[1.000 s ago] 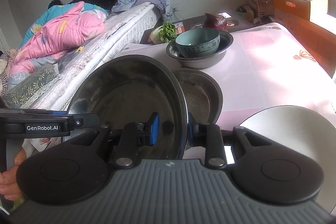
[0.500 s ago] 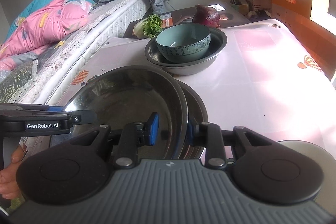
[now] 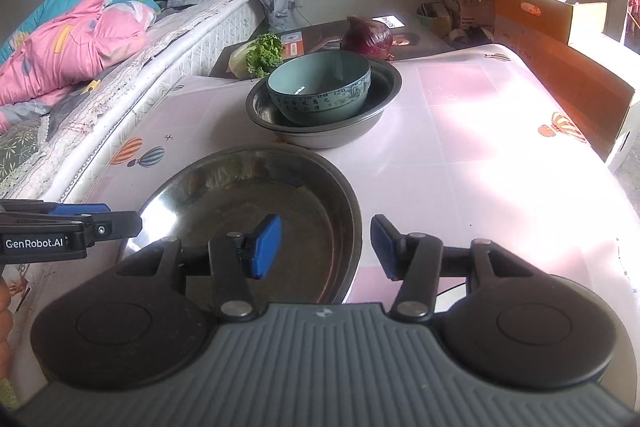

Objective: Organize plates and bowls
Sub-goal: 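Reach both tools to the white calligraphy plate rim and close on it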

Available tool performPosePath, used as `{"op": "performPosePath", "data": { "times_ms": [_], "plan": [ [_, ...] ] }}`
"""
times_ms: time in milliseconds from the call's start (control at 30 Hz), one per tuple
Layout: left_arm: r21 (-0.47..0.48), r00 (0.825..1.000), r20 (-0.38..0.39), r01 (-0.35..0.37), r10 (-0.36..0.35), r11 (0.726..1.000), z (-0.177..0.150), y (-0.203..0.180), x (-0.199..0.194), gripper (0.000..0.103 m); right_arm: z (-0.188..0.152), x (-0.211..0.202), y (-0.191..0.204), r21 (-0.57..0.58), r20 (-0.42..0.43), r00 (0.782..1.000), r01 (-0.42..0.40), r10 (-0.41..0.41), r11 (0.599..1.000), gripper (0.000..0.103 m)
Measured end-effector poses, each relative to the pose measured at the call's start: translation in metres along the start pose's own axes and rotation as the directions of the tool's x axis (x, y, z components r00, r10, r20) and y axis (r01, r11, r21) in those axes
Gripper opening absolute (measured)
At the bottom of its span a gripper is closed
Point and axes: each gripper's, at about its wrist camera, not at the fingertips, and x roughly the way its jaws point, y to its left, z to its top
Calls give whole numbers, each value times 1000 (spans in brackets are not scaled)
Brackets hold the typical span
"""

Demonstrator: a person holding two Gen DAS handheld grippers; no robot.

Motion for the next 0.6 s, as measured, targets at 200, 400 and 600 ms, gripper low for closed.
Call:
{"op": "performPosePath", "data": {
  "times_ms": [200, 400, 600],
  "plan": [
    [20, 999, 37, 7, -8, 1000, -8, -10, -32, 64, -8, -43, -16, 43, 73, 997, 3, -6, 999, 62],
    [63, 998, 32, 57, -59, 996, -30, -33, -58, 78, -39, -100, -53, 125, 117, 991, 49, -63, 991, 74],
    [90, 988, -27, 156, -154, 984, -60, -67, -59, 80, -82, -145, -105, 222, 126, 983, 105, -135, 969, 80]
  ]
}}
